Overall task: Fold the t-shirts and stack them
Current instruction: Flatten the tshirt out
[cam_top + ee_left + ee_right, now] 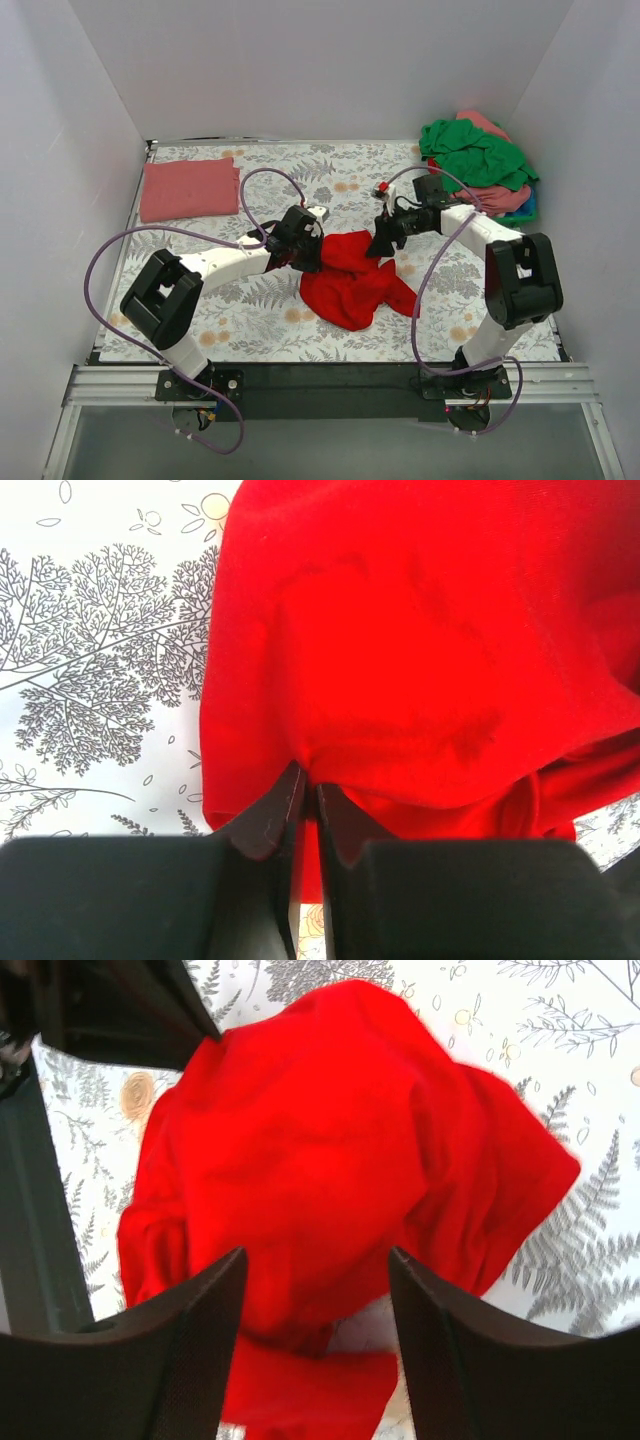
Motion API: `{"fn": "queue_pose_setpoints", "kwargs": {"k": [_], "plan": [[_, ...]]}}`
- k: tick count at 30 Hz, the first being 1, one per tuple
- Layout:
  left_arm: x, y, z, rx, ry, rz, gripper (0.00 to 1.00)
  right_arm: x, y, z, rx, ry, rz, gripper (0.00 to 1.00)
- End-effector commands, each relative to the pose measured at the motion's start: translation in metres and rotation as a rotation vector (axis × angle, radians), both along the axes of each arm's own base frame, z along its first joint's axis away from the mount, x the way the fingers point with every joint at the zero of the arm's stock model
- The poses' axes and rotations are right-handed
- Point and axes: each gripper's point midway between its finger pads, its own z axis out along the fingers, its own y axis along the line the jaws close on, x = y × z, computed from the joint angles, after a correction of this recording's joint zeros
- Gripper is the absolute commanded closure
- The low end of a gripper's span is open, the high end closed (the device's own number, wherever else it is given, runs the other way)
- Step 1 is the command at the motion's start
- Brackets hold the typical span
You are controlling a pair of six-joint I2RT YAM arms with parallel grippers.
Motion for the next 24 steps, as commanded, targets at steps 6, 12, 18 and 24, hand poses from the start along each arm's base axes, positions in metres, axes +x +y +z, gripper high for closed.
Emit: {"fn": "queue_pose_setpoints", "kwargs": {"k": [6, 12, 18, 24], "plan": [[0.004, -0.008, 0.027, -0.055, -0.052, -0.010, 1.00, 0.011, 0.023, -0.014, -0.094, 0.079, 0.002, 0.58], [0.012, -0.002, 0.072, -0.099, -0.177, 0.018, 1.00, 0.027, 0.024, 0.053, -0.105, -0.100, 0.018, 0.99], [0.019, 0.003, 0.174, -0.254, -0.439, 0.027, 1.00, 0.036, 0.022, 0.199, -0.026, -0.533, 0.060, 0.99], [0.018, 0.015, 0.303, -0.398, -0.715, 0.035, 1.00, 0.034, 0.007, 0.322, -0.004, -0.920, 0.009, 0.99]]}}
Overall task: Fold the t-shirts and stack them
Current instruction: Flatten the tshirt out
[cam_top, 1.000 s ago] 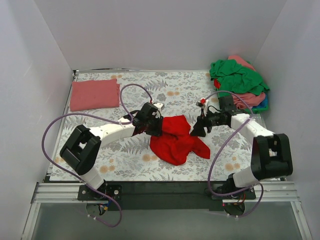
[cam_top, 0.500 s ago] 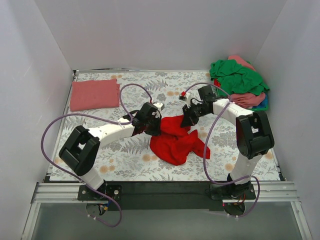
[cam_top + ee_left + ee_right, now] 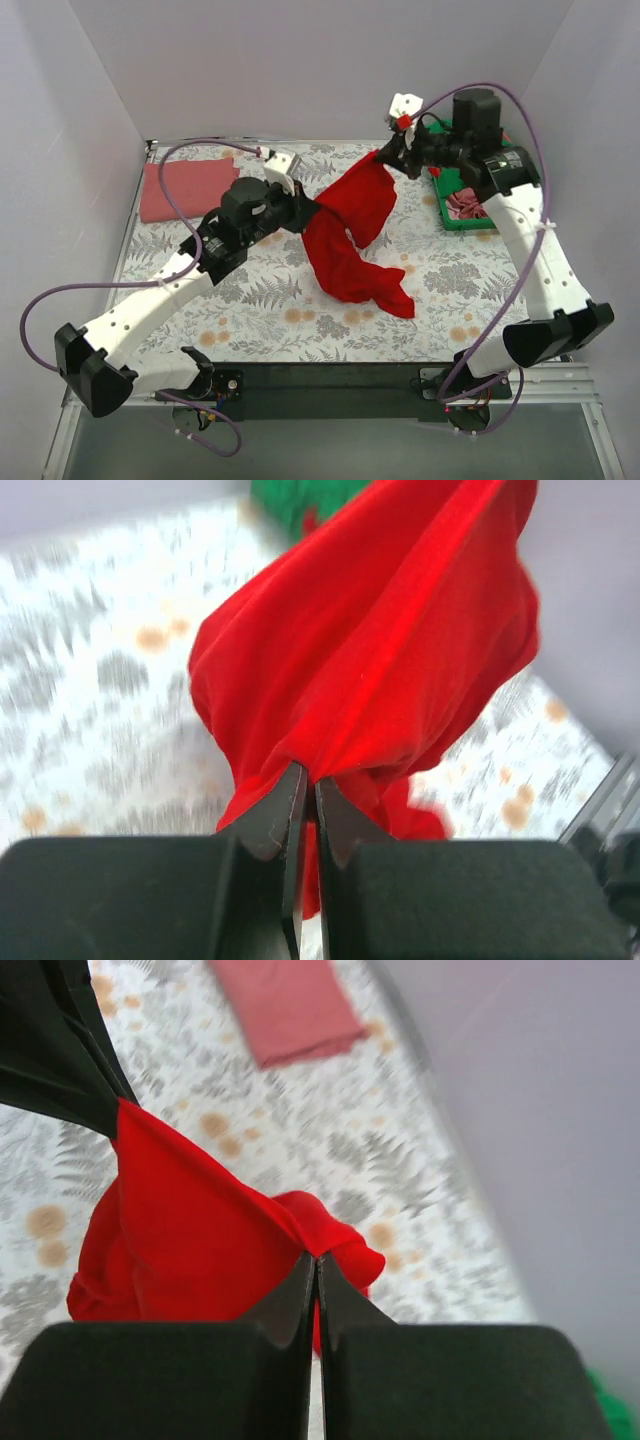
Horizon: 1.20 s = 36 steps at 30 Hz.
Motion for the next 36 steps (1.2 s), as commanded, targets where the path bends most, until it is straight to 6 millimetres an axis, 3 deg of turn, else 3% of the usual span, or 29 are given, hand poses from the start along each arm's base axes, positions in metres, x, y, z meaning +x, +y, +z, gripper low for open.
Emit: {"fn": "queue_pose_setpoints", "kwargs": {"k": [1, 2, 3, 4, 8, 10, 14, 19, 25, 31, 36], "plan": [[0.002, 0.009, 0.093, -0.093, -0.220, 0.023, 1.00, -0.003, -0.015, 0.074, 0.004, -0.248, -0.044, 0.99], [0.000, 0.011, 0.108, -0.112, -0.247, 0.025, 1.00, -0.004, -0.017, 0.089, 0.014, -0.287, -0.055, 0.99], [-0.002, 0.015, 0.136, -0.141, -0.298, 0.027, 1.00, -0.006, -0.021, 0.105, 0.025, -0.329, -0.070, 0.99], [-0.004, 0.017, 0.149, -0.156, -0.322, 0.029, 1.00, -0.011, -0.027, 0.135, 0.051, -0.395, -0.107, 0.99], [-0.012, 0.029, 0.209, -0.209, -0.451, 0.046, 1.00, -0.017, -0.043, 0.189, 0.115, -0.525, -0.209, 0.99], [-0.015, 0.035, 0.232, -0.219, -0.506, 0.055, 1.00, -0.019, -0.049, 0.199, 0.127, -0.546, -0.240, 0.99], [-0.014, 0.044, 0.247, -0.204, -0.556, 0.092, 1.00, -0.023, -0.050, 0.195, 0.131, -0.526, -0.238, 0.99], [-0.012, 0.047, 0.233, -0.179, -0.546, 0.105, 1.00, -0.031, -0.051, 0.191, 0.134, -0.514, -0.228, 0.99], [-0.013, 0.038, 0.200, -0.146, -0.498, 0.058, 1.00, -0.041, -0.049, 0.175, 0.123, -0.471, -0.171, 0.99], [-0.050, 0.018, 0.159, -0.166, -0.385, -0.152, 1.00, -0.080, -0.046, 0.134, 0.038, -0.412, 0.004, 0.99], [-0.090, 0.001, 0.139, -0.222, -0.264, -0.359, 1.00, -0.096, -0.066, 0.145, 0.050, -0.434, -0.022, 0.99]]}}
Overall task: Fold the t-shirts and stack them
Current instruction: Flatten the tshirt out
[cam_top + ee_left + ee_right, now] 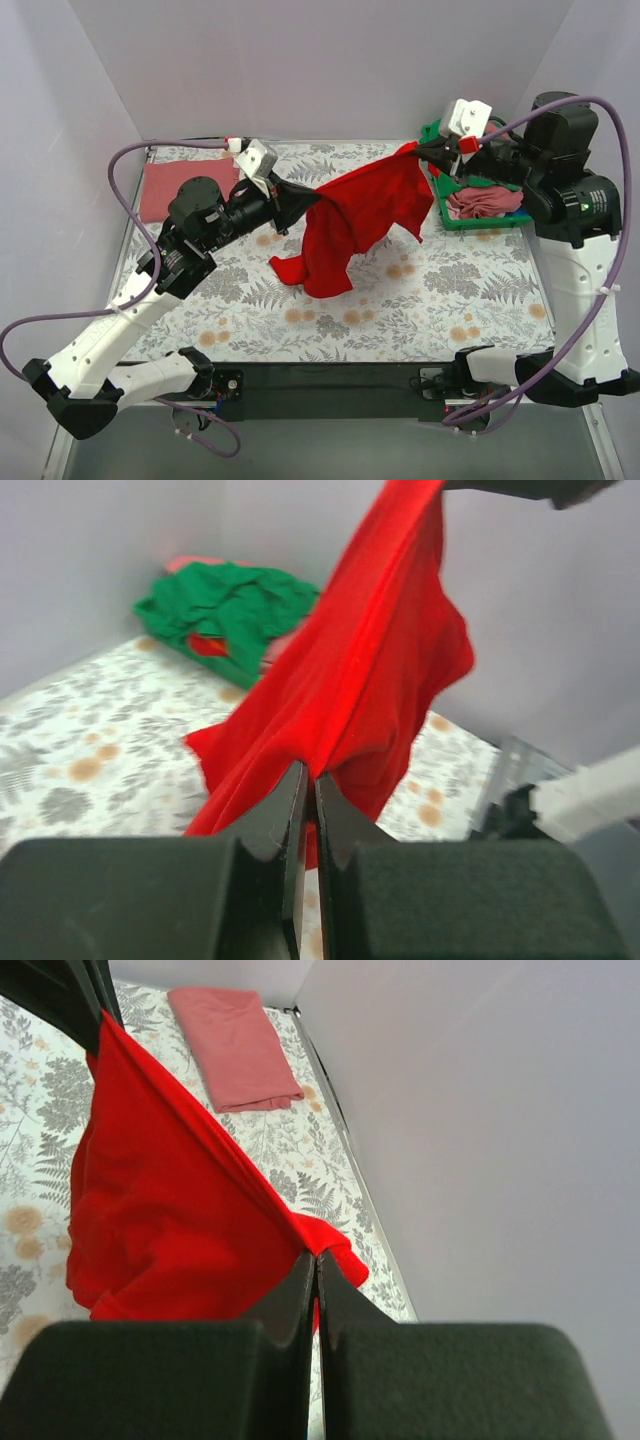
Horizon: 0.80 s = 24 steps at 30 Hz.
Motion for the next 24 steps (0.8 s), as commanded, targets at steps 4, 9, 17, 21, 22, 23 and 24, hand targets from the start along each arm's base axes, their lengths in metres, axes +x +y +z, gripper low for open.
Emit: {"fn": "queue_pose_setpoints", "kwargs": {"k": [4, 9, 17, 21, 22, 23, 24], "plan": [[-0.064, -0.009, 0.015, -0.068, 0.080, -0.292, 1.00, -0.037, -0.029, 0.041, 0.041, -0.128, -0.002, 0.99], [-0.092, 0.000, 0.052, -0.125, 0.049, -0.370, 1.00, -0.071, -0.033, 0.062, 0.086, -0.149, 0.064, 0.99], [-0.056, 0.012, 0.050, -0.163, 0.073, -0.154, 1.00, -0.093, -0.033, 0.072, 0.127, -0.131, 0.135, 0.99], [0.005, -0.003, 0.004, -0.118, 0.120, 0.008, 1.00, -0.032, -0.044, 0.039, 0.185, 0.009, 0.005, 0.99], [0.029, 0.000, -0.005, -0.129, 0.144, 0.050, 1.00, -0.009, -0.046, 0.008, 0.206, 0.104, -0.019, 0.99], [0.046, 0.000, -0.017, -0.130, 0.179, 0.062, 1.00, 0.002, -0.047, -0.010, 0.235, 0.176, -0.044, 0.99], [0.065, -0.011, -0.048, -0.107, 0.267, 0.013, 1.00, 0.023, -0.052, -0.014, 0.251, 0.145, -0.096, 0.99]]}}
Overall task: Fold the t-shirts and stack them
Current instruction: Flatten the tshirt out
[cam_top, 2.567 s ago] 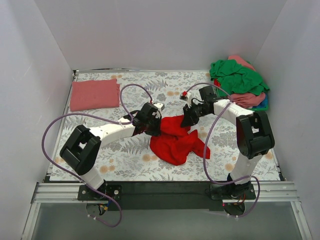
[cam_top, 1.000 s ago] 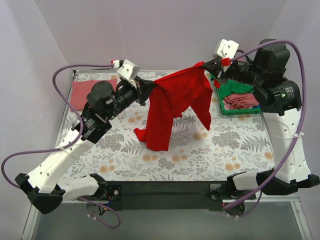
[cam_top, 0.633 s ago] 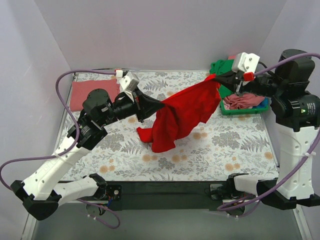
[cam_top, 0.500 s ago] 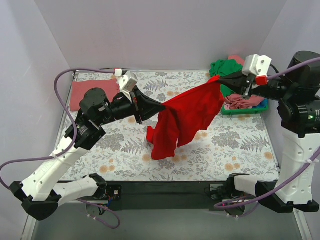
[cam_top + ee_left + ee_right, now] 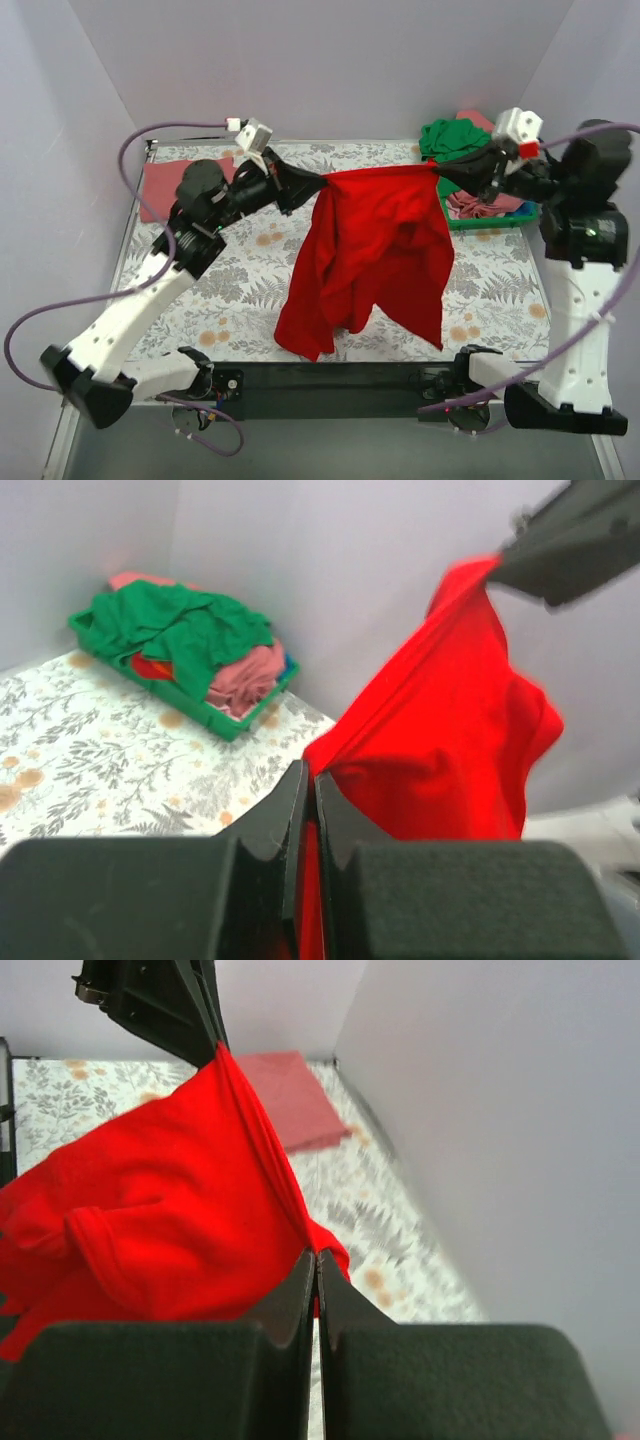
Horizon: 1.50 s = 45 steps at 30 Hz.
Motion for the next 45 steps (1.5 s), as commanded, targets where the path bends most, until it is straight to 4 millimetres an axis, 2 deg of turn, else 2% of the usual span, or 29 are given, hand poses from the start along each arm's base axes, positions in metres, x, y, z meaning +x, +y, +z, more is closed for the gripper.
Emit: {"fn": "queue_pose_setpoints", "kwargs": {"k": [1, 2, 3, 4, 5, 6, 7, 8, 9, 10, 11, 13, 14, 16, 17, 18, 20, 21, 22, 23, 24, 25, 26, 28, 30, 32, 36, 40, 45], "plan": [[0.111, 0.015, -0.085, 0.010, 0.241, 0.174, 1.00, 0.097, -0.026, -0.047, 0.075, 0.141, -0.243, 0.99], [0.123, 0.014, -0.099, 0.006, 0.278, 0.147, 1.00, 0.122, -0.031, -0.089, 0.085, 0.266, -0.294, 0.99], [0.139, 0.011, -0.116, 0.011, 0.314, 0.146, 1.00, 0.145, -0.042, -0.100, 0.095, 0.265, -0.387, 0.99], [0.170, 0.006, -0.142, 0.031, 0.359, 0.157, 1.00, 0.160, -0.047, -0.121, 0.096, 0.306, -0.434, 0.99], [0.186, -0.001, -0.163, 0.054, 0.408, 0.144, 1.00, 0.177, -0.047, -0.158, 0.078, 0.382, -0.468, 0.99], [0.198, -0.010, -0.173, 0.073, 0.436, 0.114, 0.90, 0.194, -0.057, -0.178, 0.059, 0.408, -0.566, 0.99], [0.220, -0.016, -0.245, 0.162, 0.615, 0.125, 0.75, 0.202, -0.060, -0.195, 0.039, 0.442, -0.604, 0.94], [0.243, -0.025, -0.227, 0.170, 0.593, 0.131, 0.55, 0.213, -0.065, -0.223, 0.006, 0.506, -0.644, 0.83], [0.252, -0.025, -0.242, 0.209, 0.638, 0.145, 0.33, 0.216, -0.062, -0.235, -0.021, 0.527, -0.670, 0.78], [0.264, -0.016, -0.265, 0.264, 0.692, 0.235, 0.29, 0.217, -0.064, -0.243, -0.030, 0.543, -0.687, 0.74], [0.271, -0.013, -0.260, 0.284, 0.648, 0.258, 0.26, 0.215, -0.068, -0.245, -0.040, 0.536, -0.704, 0.60], [0.278, 0.003, -0.244, 0.309, 0.579, 0.357, 0.16, 0.207, -0.071, -0.249, -0.079, 0.507, -0.707, 0.47], [0.273, 0.012, -0.214, 0.298, 0.517, 0.390, 0.16, 0.202, -0.070, -0.251, -0.097, 0.501, -0.688, 0.41], [0.260, 0.026, -0.212, 0.359, 0.475, 0.416, 0.15, 0.183, -0.048, -0.253, -0.161, 0.446, -0.486, 0.30], [0.245, 0.035, -0.186, 0.349, 0.426, 0.424, 0.15, 0.162, -0.034, -0.268, -0.199, 0.506, -0.377, 0.30], [0.228, 0.042, -0.210, 0.395, 0.467, 0.414, 0.15, 0.146, -0.015, -0.269, -0.205, 0.496, -0.237, 0.30], [0.194, 0.049, -0.222, 0.434, 0.500, 0.367, 0.17, 0.121, 0.016, -0.287, -0.297, 0.451, -0.055, 0.30], [0.174, 0.056, -0.211, 0.424, 0.483, 0.358, 0.18, 0.110, 0.025, -0.297, -0.336, 0.463, -0.014, 0.29], [0.146, 0.063, -0.249, 0.476, 0.583, 0.346, 0.19, 0.102, 0.034, -0.311, -0.378, 0.464, 0.022, 0.29], [0.132, 0.068, -0.260, 0.494, 0.616, 0.351, 0.21, 0.087, 0.059, -0.318, -0.433, 0.411, 0.109, 0.29], [0.114, 0.074, -0.253, 0.479, 0.618, 0.356, 0.22, 0.086, 0.064, -0.326, -0.485, 0.391, 0.107, 0.29], [0.089, 0.081, -0.285, 0.524, 0.701, 0.354, 0.23, 0.084, 0.072, -0.331, -0.514, 0.385, 0.122, 0.29], [0.077, 0.083, -0.289, 0.500, 0.754, 0.366, 0.24, 0.079, 0.092, -0.338, -0.551, 0.383, 0.168, 0.29], [0.046, 0.091, -0.306, 0.484, 0.843, 0.375, 0.30, 0.087, 0.105, -0.359, -0.636, 0.396, 0.156, 0.30], [0.027, 0.091, -0.316, 0.449, 0.931, 0.381, 0.32, 0.093, 0.127, -0.359, -0.688, 0.342, 0.174, 0.30], [0.008, 0.093, -0.327, 0.417, 1.012, 0.379, 0.32, 0.092, 0.144, -0.380, -0.740, 0.347, 0.230, 0.30], [-0.016, 0.089, -0.342, 0.429, 1.071, 0.345, 0.34, 0.109, 0.170, -0.393, -0.770, 0.309, 0.282, 0.30], [-0.028, 0.088, -0.357, 0.478, 1.087, 0.340, 0.37, 0.121, 0.179, -0.423, -0.825, 0.350, 0.279, 0.32], [-0.029, 0.084, -0.365, 0.530, 1.068, 0.352, 0.38, 0.114, 0.178, -0.442, -0.846, 0.401, 0.294, 0.43]]}}
